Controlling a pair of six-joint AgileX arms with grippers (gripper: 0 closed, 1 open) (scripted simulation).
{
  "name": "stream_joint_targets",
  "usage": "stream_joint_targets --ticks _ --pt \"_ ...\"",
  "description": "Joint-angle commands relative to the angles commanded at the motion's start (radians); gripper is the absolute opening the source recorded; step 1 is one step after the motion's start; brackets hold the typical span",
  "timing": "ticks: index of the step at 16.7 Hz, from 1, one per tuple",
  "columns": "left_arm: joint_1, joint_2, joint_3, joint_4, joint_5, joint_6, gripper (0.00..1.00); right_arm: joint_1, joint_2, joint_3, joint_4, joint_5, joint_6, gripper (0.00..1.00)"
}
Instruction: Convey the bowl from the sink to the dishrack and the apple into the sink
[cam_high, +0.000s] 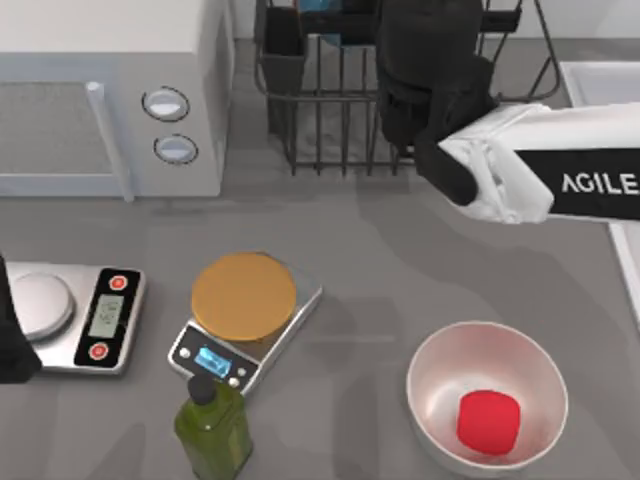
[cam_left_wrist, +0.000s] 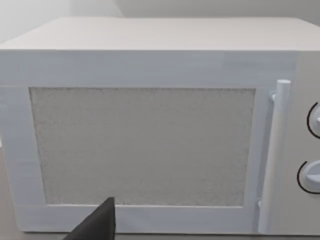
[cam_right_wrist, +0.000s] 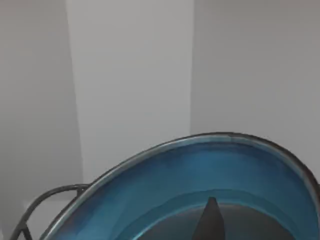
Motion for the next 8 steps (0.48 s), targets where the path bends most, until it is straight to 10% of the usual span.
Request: stream_joint_targets --ticks 4,8 --pt "0.000 0.000 0.000 0.000 0.000 0.000 1.00 0.000 0.000 0.000 0.000 0.000 0.000 0.98" --pt "0.000 0.000 0.000 0.000 0.000 0.000 1.00 0.000 0.000 0.000 0.000 0.000 0.000 1.00"
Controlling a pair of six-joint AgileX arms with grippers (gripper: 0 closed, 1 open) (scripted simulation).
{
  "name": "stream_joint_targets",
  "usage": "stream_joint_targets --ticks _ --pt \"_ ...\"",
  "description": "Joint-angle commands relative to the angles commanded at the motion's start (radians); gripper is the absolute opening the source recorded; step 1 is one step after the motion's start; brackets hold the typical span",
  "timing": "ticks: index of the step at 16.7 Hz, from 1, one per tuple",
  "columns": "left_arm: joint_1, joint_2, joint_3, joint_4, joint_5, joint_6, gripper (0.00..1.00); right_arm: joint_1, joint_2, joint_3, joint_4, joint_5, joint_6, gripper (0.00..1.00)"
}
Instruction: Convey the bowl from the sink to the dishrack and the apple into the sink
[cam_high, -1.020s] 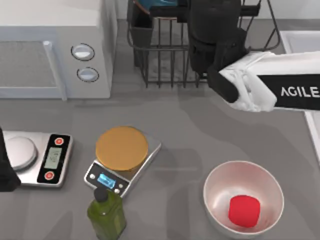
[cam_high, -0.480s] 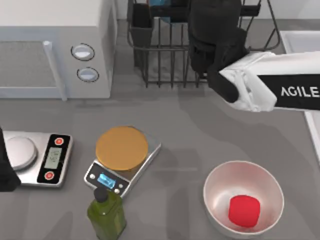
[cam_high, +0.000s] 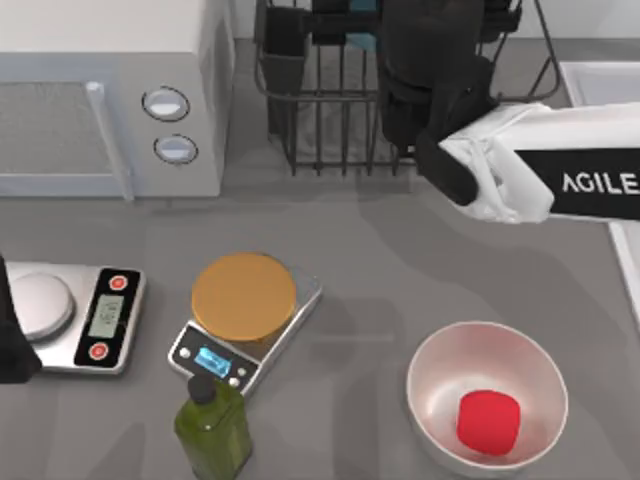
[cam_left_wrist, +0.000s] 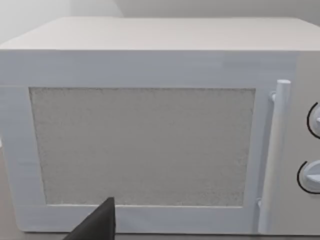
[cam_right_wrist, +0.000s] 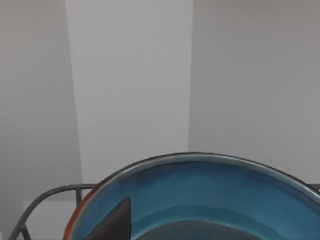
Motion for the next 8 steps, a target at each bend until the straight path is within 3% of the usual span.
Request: stream_joint_targets --ticks 8 --pt "0.000 0.000 0.000 0.000 0.000 0.000 1.00 -0.003 -0.017 -0.012 -0.007 -0.005 0.000 1.00"
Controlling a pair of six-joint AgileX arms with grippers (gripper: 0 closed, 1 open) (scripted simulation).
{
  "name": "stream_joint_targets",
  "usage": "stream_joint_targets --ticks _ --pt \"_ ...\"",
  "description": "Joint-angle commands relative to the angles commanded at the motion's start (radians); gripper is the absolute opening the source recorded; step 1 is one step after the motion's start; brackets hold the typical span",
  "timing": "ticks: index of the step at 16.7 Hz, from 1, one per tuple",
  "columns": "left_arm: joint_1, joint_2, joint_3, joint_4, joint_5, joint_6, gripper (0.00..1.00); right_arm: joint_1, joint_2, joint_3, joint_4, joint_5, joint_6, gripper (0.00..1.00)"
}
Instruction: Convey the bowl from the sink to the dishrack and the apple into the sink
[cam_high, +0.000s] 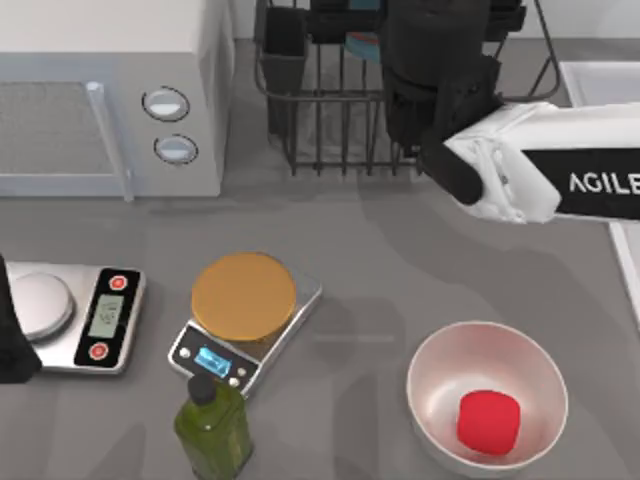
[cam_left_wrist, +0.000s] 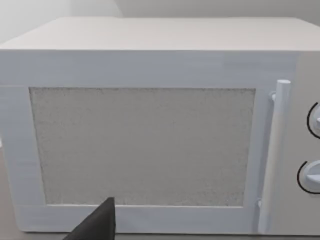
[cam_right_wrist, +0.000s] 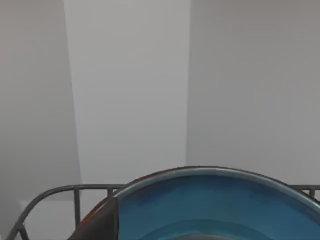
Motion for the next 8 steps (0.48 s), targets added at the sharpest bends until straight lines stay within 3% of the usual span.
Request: stream_joint_targets --ticks 8 --pt "0.000 0.000 0.000 0.000 0.000 0.000 1.00 -0.113 -0.347 -0.242 -0.130 -0.125 -0.005 1.00"
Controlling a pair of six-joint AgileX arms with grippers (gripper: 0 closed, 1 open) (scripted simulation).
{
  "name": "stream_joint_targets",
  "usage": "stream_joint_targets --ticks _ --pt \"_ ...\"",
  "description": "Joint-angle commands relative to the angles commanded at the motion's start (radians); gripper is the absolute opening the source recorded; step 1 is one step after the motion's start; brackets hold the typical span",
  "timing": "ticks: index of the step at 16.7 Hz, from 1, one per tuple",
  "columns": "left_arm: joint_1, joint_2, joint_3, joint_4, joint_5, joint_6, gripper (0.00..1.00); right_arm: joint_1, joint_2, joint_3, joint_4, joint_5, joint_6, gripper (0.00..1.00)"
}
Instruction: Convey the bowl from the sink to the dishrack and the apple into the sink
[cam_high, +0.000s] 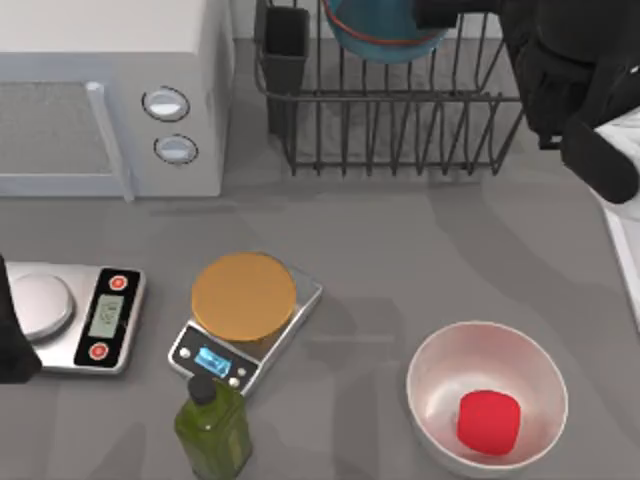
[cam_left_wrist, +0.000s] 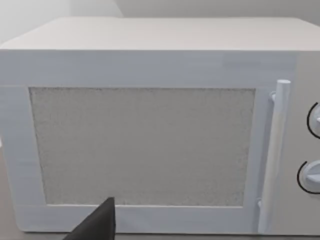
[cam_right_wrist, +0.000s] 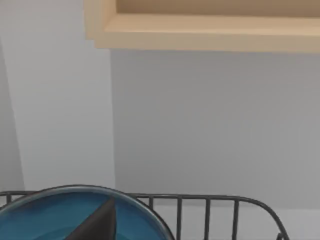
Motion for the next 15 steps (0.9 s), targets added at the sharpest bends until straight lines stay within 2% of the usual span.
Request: stream_joint_targets --ticks 15 --pt "0.000 0.000 0.000 0.000 0.000 0.000 1.00 -0.247 -0.814 -0.518 -0.268 -0.252 -0.007 1.00"
